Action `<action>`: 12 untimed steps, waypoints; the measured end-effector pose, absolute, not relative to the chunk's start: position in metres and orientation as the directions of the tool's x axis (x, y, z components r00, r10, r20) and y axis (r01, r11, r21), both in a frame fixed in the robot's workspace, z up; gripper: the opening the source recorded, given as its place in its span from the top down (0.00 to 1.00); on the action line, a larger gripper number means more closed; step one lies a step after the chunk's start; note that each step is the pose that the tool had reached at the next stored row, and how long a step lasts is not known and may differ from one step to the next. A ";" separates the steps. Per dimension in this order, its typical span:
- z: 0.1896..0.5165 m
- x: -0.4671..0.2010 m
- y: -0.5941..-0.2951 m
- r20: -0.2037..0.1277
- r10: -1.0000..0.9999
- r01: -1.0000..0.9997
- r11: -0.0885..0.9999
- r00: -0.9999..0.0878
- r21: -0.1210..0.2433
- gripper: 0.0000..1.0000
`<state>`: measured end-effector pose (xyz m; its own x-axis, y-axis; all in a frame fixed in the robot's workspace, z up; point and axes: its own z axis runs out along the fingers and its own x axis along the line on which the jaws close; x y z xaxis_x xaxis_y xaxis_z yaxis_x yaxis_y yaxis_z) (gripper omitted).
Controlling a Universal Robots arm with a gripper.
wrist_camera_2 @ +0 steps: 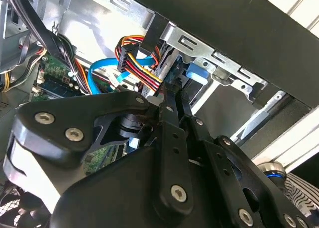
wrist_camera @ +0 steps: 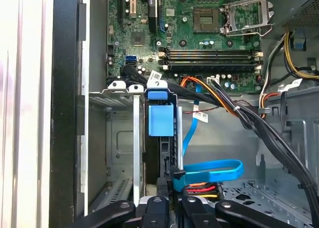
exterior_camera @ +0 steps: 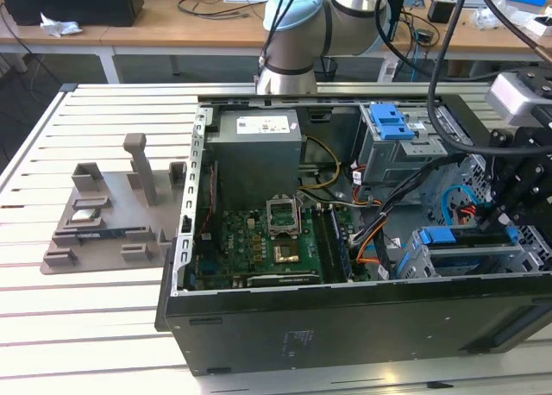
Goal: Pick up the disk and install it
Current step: 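Insert the first disk wire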
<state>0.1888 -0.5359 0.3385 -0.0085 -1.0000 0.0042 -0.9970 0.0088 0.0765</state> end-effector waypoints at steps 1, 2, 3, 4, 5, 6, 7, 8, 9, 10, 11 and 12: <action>0.338 0.189 -0.536 0.005 -1.000 -0.997 0.009 -0.009 0.076 0.83; 0.338 0.189 -0.536 0.005 -1.000 -0.997 0.009 -0.008 0.076 0.83; 0.337 0.189 -0.536 0.004 -1.000 -0.997 0.009 -0.009 0.076 0.83; 0.337 0.189 -0.536 0.005 -1.000 -0.997 0.009 -0.009 0.077 0.83; 0.337 0.189 -0.536 0.004 -1.000 -0.997 0.009 -0.009 0.077 0.82; 0.337 0.189 -0.536 0.004 -1.000 -0.997 0.009 -0.009 0.076 0.76; 0.338 0.189 -0.536 0.004 -1.000 -0.997 0.009 -0.009 0.077 0.76; 0.342 0.189 -0.536 0.004 -1.000 -0.997 0.009 -0.009 0.076 0.76; 0.348 0.189 -0.536 0.004 -1.000 -0.997 0.009 -0.009 0.076 0.76; 0.351 0.189 -0.535 0.004 -1.000 -0.997 0.009 -0.009 0.076 0.76; 0.354 0.189 -0.534 0.004 -1.000 -0.997 0.009 -0.009 0.076 0.77; 0.357 0.189 -0.533 0.004 -1.000 -0.997 0.009 -0.009 0.076 0.84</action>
<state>0.1888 -0.5326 0.3566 -0.0086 -1.0000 0.0044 -0.9970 0.0089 0.0765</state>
